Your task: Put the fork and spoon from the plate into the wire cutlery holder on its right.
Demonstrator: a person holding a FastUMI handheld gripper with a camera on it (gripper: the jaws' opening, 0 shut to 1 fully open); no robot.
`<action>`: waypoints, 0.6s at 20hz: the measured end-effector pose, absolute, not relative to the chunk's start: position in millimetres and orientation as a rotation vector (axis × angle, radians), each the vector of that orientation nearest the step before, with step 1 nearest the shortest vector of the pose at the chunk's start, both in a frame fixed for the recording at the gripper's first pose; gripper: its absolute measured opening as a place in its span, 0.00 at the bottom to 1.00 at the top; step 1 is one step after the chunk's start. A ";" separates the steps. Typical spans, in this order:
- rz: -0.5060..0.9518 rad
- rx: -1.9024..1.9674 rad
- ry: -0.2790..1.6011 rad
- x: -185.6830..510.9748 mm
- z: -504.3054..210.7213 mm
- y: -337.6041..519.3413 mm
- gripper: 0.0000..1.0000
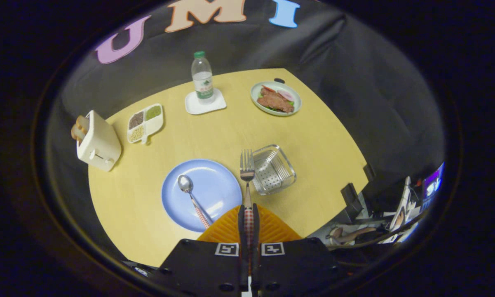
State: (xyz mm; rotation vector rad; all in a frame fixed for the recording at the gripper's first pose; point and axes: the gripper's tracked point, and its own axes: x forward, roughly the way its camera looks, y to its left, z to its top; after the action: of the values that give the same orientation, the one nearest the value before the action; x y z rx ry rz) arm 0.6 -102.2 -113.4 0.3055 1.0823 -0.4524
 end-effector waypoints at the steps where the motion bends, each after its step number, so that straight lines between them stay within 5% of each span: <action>1: -0.462 0.322 1.112 -1.0 -113.4 -108.7 0.06; 12: -0.393 0.382 1.426 14.3 -164.3 -148.6 0.06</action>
State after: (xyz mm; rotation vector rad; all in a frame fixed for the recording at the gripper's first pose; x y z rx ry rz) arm 14.3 -148.6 -164.3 0.3821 1.4262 -0.3931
